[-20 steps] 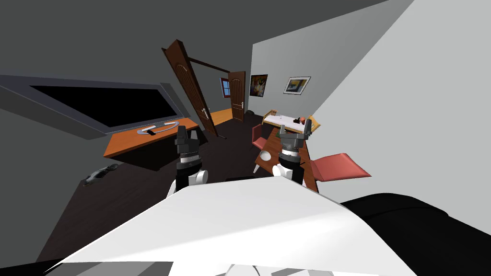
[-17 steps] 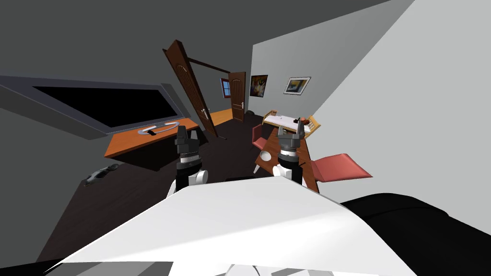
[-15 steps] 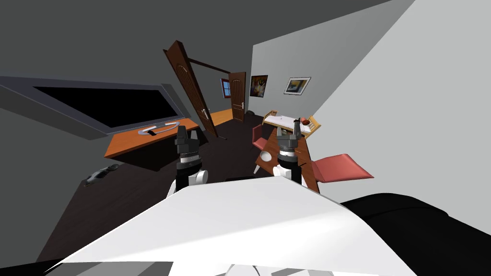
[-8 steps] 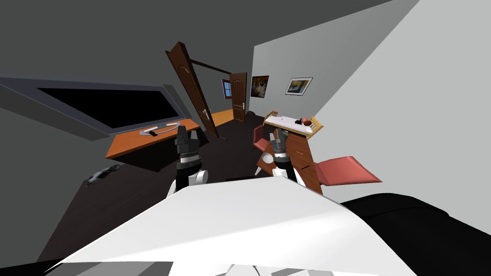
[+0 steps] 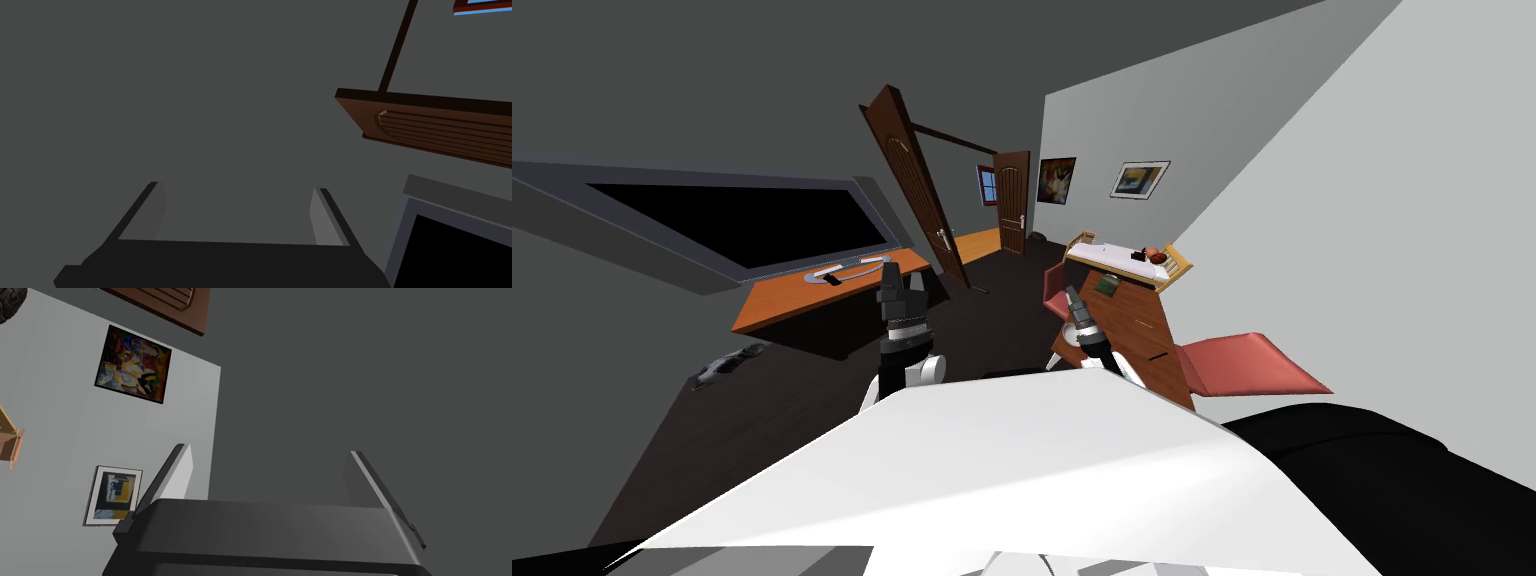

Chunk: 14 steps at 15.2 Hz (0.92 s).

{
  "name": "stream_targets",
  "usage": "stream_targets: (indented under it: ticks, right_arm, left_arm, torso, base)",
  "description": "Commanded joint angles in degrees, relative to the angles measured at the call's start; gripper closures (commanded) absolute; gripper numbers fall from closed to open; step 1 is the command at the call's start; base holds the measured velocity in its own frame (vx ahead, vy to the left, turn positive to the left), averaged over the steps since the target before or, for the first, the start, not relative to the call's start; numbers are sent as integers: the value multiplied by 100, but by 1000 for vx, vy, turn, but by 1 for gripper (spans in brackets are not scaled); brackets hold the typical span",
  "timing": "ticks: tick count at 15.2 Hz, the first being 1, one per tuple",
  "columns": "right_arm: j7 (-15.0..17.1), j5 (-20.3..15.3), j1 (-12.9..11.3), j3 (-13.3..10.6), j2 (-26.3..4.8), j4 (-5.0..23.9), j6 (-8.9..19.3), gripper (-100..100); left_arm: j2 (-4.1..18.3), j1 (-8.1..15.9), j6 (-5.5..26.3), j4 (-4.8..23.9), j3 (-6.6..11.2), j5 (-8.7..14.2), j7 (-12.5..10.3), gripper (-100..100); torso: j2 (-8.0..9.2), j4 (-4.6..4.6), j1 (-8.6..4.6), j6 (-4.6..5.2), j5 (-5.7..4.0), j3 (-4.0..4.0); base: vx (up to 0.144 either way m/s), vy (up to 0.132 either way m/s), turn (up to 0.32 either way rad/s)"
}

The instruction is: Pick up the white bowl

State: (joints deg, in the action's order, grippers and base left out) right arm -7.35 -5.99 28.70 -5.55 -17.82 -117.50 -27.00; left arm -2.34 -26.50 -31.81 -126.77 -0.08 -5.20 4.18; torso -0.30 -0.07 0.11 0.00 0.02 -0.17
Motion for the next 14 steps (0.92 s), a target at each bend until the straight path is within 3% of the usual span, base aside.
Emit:
stream_targets:
  ticks: [1, 2, 4, 7, 9, 12, 14]
  right_arm:
    - [-182, -143, -29, -54, -102, 230, 73, -100]
    - [-381, -320, -34, -120, -228, 379, 124, -100]
    - [-386, -320, -34, -120, -228, 489, 124, -100]
    - [-814, -691, -44, -259, -475, 919, 231, -100]
    - [-814, -691, -44, -259, -475, 1029, 231, -100]
    - [-1224, -1078, -54, -404, -712, 1439, 342, -100]
    - [-1262, -1078, -54, -404, -712, 1592, 342, -100]
  left_arm:
    - [0, 0, 0, 0, 0, 0, 0, 0]
    - [0, 0, 0, 0, 0, 0, 0, 0]
    - [0, 0, 0, 0, 0, 0, 0, 0]
    - [0, 0, 0, 0, 0, 0, 0, 0]
    - [0, 0, 0, 0, 0, 0, 0, 0]
    - [0, 0, 0, 0, 0, 0, 0, 0]
    - [0, 0, 0, 0, 0, 0, 0, 0]
  torso:
    - [0, 0, 0, 0, 0, 0]
    - [-3, 0, 1, 0, 0, -1]
    - [-6, -2, 0, 0, 1, -4]
    - [0, 0, 0, -1, 0, 0]
    - [0, 0, 1, 0, 1, -1]
    - [1, 0, -3, 0, -1, 0]
    - [-4, -1, -2, 0, 0, -3]
  base:
    - [78, 31, 15]
    - [89, 31, 26]
    - [71, 22, 12]
    - [63, 29, 21]
    - [61, 24, 11]
    - [71, 21, 19]
    - [73, 19, 14]
